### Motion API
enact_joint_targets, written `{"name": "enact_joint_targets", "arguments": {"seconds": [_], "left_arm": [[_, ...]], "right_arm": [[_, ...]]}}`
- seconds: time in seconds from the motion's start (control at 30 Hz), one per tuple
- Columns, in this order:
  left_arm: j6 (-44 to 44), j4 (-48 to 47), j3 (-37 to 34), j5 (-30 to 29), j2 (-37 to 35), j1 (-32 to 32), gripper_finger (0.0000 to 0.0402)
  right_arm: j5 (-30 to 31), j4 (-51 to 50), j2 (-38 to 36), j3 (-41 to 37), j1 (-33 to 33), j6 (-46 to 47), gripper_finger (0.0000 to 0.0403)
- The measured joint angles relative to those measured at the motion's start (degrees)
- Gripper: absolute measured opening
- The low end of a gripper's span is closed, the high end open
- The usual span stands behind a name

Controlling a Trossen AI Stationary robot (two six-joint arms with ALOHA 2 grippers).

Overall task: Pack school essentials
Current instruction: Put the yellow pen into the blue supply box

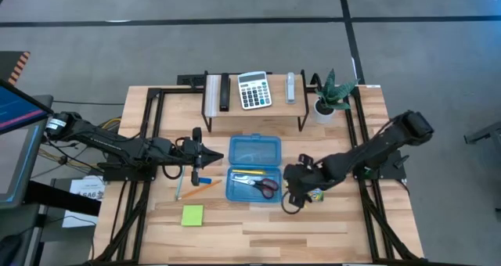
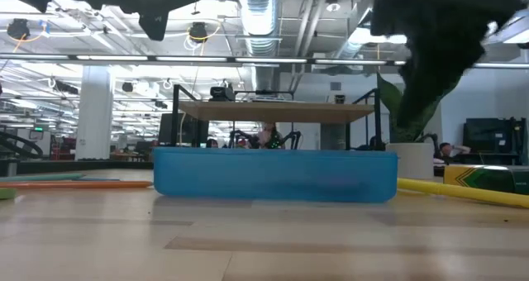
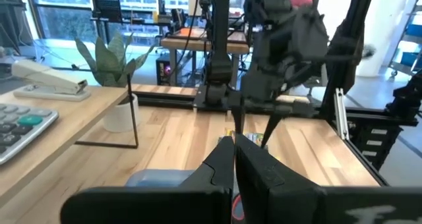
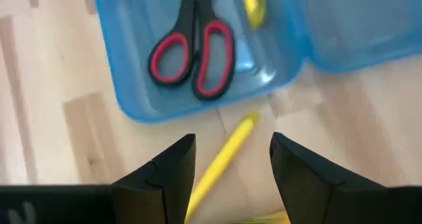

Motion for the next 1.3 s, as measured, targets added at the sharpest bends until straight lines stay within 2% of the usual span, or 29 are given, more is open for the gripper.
{"name": "enact_joint_targets", "arguments": {"seconds": [0.17, 0.67, 0.83, 1.1, 1.23, 1.3], "left_arm": [[-0.02, 0.99, 0.00, 0.00, -0.02, 0.00, 0.0001], [0.00, 0.39, 0.00, 0.04, 0.00, 0.00, 0.0001], [-0.01, 0.41, 0.00, 0.04, -0.01, 0.00, 0.0001], [-0.02, 0.50, 0.00, 0.04, -0.02, 0.00, 0.0001], [-0.02, 0.46, 0.02, 0.07, 0.00, 0.00, 0.0001], [-0.02, 0.44, 0.02, 0.07, -0.02, 0.00, 0.0001]], "right_arm": [[-0.51, 3.83, 2.16, -4.36, -0.42, 3.54, 0.0216], [-4.88, 8.05, 12.37, -4.20, -4.70, 4.07, 0.0206], [-5.38, 8.26, 12.88, -4.30, -4.74, 4.11, 0.0160], [-5.60, 6.45, 9.73, -4.60, -4.79, 4.41, 0.0027], [-5.60, 5.51, 6.86, -4.73, -4.85, 4.43, 0.0020], [-5.53, 5.79, 4.95, -4.67, -5.09, 4.43, 0.0032]]}}
